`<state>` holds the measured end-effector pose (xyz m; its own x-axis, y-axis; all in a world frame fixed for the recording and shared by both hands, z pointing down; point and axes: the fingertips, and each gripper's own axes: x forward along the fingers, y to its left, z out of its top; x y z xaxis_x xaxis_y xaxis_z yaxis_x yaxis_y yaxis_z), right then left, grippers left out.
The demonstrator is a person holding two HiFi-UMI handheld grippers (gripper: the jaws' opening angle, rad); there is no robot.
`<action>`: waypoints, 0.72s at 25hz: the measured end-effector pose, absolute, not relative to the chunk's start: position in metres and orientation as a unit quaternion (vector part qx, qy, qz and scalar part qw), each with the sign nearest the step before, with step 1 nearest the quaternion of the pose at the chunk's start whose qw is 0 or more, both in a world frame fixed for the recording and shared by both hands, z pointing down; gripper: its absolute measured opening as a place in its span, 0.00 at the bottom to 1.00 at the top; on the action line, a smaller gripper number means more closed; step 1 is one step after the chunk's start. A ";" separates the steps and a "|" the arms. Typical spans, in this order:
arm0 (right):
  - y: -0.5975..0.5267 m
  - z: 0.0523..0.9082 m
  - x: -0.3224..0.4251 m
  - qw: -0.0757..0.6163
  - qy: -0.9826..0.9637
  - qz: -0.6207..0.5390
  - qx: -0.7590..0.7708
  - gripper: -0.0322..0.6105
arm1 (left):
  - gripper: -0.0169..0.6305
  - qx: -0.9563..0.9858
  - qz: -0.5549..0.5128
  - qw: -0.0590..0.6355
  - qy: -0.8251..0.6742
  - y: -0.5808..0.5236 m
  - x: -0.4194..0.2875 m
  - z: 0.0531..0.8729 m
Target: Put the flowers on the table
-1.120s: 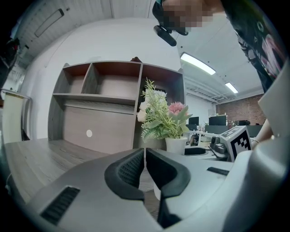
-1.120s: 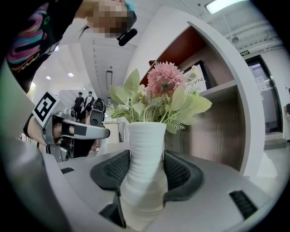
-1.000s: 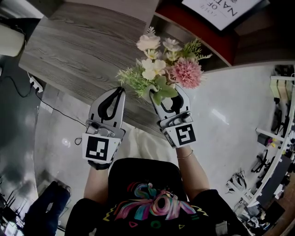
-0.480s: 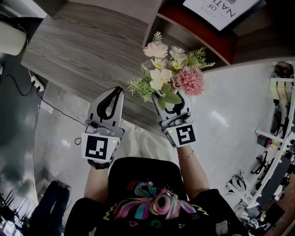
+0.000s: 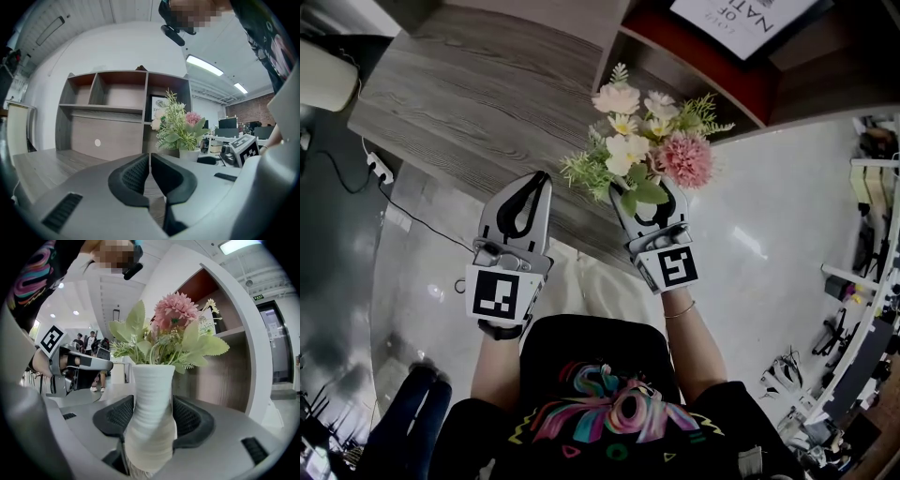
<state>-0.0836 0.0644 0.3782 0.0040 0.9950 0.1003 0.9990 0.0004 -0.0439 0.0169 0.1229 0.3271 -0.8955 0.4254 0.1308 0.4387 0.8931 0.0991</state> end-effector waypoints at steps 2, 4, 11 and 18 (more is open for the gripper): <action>0.061 0.384 -0.084 0.060 -0.699 -0.030 -0.712 0.48 | 0.08 -0.221 -0.060 0.057 -0.972 0.123 0.018 0.327; 0.056 0.391 -0.084 0.071 -0.694 -0.047 -0.715 0.50 | 0.08 -0.216 -0.052 0.066 -0.973 0.121 0.019 0.329; 0.049 0.377 -0.088 0.072 -0.697 -0.032 -0.713 0.53 | 0.08 -0.214 -0.042 0.064 -0.974 0.119 0.018 0.319; 0.027 0.376 -0.090 0.107 -0.687 -0.075 -0.714 0.53 | 0.08 -0.215 -0.028 0.059 -0.975 0.114 0.019 0.301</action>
